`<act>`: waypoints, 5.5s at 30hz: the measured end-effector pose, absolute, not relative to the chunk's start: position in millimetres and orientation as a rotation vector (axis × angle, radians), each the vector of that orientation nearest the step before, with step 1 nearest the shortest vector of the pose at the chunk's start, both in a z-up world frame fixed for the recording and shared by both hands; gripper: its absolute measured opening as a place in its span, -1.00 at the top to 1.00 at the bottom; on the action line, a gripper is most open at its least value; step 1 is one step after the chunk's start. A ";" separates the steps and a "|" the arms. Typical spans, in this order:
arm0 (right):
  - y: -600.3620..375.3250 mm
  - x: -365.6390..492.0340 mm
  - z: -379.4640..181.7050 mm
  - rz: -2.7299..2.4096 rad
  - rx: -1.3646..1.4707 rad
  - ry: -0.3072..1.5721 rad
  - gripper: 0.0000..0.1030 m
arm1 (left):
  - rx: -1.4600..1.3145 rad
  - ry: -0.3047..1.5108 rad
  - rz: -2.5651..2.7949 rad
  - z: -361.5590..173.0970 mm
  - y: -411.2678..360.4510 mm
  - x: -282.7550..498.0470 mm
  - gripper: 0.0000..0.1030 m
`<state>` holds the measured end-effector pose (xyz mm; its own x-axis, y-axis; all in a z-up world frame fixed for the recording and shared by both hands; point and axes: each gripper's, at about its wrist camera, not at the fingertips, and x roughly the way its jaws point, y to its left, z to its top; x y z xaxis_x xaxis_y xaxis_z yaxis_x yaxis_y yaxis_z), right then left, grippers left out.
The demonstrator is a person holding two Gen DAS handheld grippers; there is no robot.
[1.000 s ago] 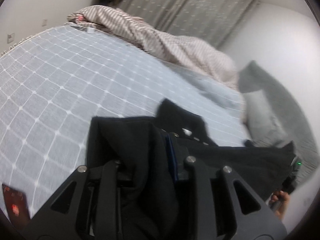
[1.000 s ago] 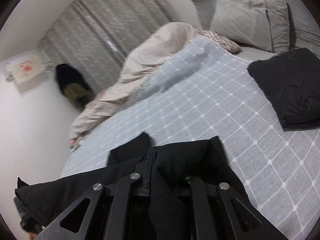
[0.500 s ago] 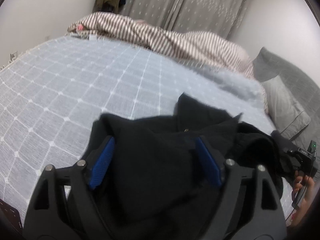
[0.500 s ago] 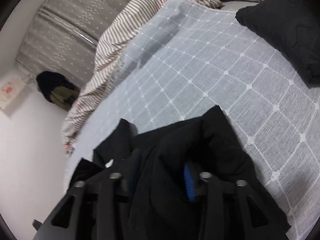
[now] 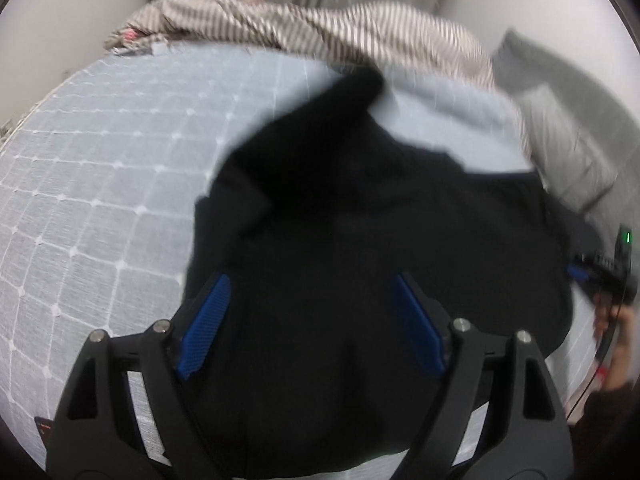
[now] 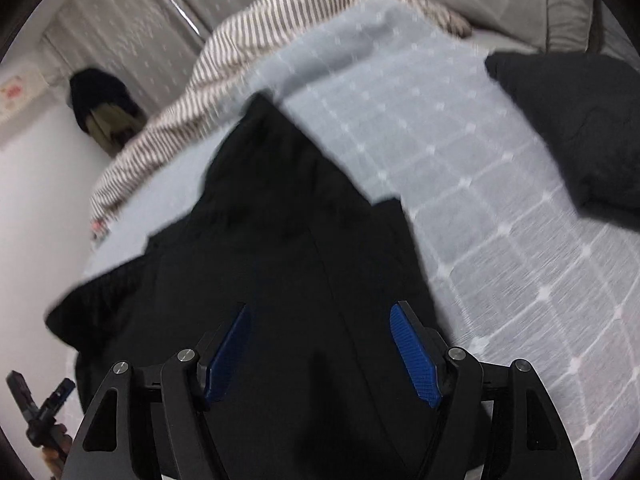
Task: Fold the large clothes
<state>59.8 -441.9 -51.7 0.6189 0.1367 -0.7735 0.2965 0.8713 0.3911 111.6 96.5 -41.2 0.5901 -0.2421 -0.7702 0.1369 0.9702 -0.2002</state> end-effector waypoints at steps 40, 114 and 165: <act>-466.6 200.2 -71.5 -0.146 0.456 0.792 0.87 | -0.387 0.811 -0.088 -70.1 158.6 253.4 0.86; -253.4 39.6 -56.8 -0.080 0.224 0.843 -0.62 | -1.042 0.836 0.119 -146.3 138.1 63.5 -0.40; -314.4 83.8 -84.6 0.378 0.957 0.877 -0.48 | -0.049 0.746 -0.712 -73.0 -79.9 24.7 0.15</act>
